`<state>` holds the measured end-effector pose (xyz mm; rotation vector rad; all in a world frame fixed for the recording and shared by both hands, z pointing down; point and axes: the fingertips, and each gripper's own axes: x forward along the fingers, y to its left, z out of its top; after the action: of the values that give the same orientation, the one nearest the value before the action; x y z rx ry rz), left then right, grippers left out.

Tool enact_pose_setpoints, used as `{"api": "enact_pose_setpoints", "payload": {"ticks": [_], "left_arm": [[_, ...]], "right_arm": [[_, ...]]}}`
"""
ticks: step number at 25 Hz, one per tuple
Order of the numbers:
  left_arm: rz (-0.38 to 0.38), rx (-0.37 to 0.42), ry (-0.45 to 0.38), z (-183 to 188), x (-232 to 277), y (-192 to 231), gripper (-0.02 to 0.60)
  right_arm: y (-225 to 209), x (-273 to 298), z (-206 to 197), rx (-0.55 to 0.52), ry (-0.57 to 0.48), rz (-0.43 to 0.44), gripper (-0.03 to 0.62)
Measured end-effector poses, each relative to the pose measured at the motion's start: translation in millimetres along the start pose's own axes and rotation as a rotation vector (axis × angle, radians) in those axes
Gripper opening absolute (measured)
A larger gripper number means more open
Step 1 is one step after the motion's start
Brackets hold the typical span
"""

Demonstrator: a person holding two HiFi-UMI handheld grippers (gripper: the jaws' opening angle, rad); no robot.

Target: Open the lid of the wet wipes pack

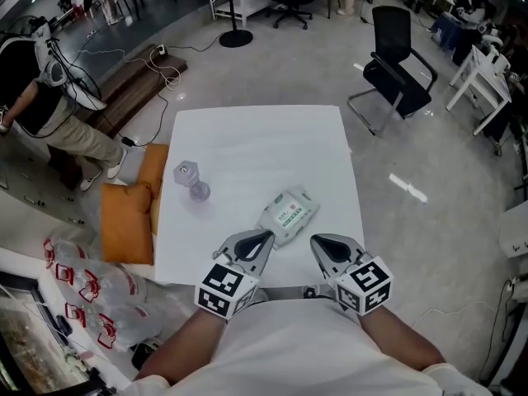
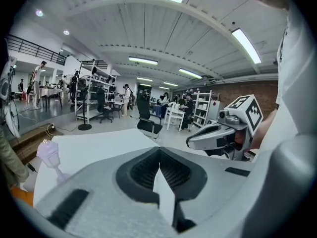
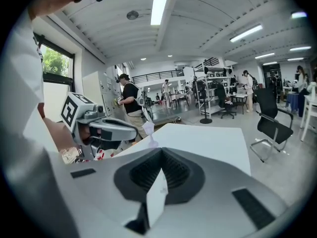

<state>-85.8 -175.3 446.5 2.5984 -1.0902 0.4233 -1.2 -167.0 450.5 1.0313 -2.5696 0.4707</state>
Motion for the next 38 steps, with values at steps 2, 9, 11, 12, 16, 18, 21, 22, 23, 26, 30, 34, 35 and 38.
{"api": "enact_pose_setpoints", "payload": {"ticks": [2, 9, 11, 12, 16, 18, 21, 22, 23, 26, 30, 34, 35, 38], "left_arm": [[0.005, 0.0, -0.002, 2, 5, -1, 0.002], [0.061, 0.006, 0.014, 2, 14, 9, 0.002], [0.071, 0.031, 0.023, 2, 17, 9, 0.002], [0.075, 0.045, 0.028, 2, 18, 9, 0.002], [0.082, 0.062, 0.055, -1, 22, 10, 0.003], [0.082, 0.069, 0.065, -2, 24, 10, 0.01], [0.083, 0.074, 0.07, -2, 25, 9, 0.025], [0.085, 0.077, 0.07, -2, 25, 9, 0.025], [0.086, 0.081, 0.07, -2, 25, 9, 0.028], [0.085, 0.102, 0.069, 0, 25, 8, 0.046], [0.081, 0.127, 0.065, -1, 27, 3, 0.057], [0.1, 0.169, 0.086, -8, 30, 5, 0.077], [0.106, 0.177, 0.092, -10, 31, 6, 0.077], [0.114, 0.196, 0.105, -14, 34, 8, 0.077]], "right_arm": [[-6, 1, 0, -0.001, 0.0, 0.007, 0.006], [-17, 4, 2, 0.004, -0.011, 0.042, 0.006], [-19, 4, 1, 0.008, -0.015, 0.05, 0.006], [-20, 4, 1, 0.009, -0.016, 0.053, 0.006], [-22, 6, 1, 0.011, -0.017, 0.063, 0.006], [-23, 5, 1, 0.012, -0.018, 0.064, 0.006], [-25, 4, -1, 0.016, -0.016, 0.063, 0.006], [-26, 3, -1, 0.018, -0.016, 0.063, 0.006], [-26, 2, -2, 0.018, -0.016, 0.063, 0.006], [-26, 0, -2, 0.019, -0.018, 0.06, 0.006], [-27, -5, -4, 0.024, -0.014, 0.052, 0.006], [-25, -6, -9, 0.028, -0.018, 0.051, 0.006], [-25, -6, -9, 0.03, -0.017, 0.05, 0.006], [-25, -7, -12, 0.036, -0.012, 0.045, 0.006]]}}
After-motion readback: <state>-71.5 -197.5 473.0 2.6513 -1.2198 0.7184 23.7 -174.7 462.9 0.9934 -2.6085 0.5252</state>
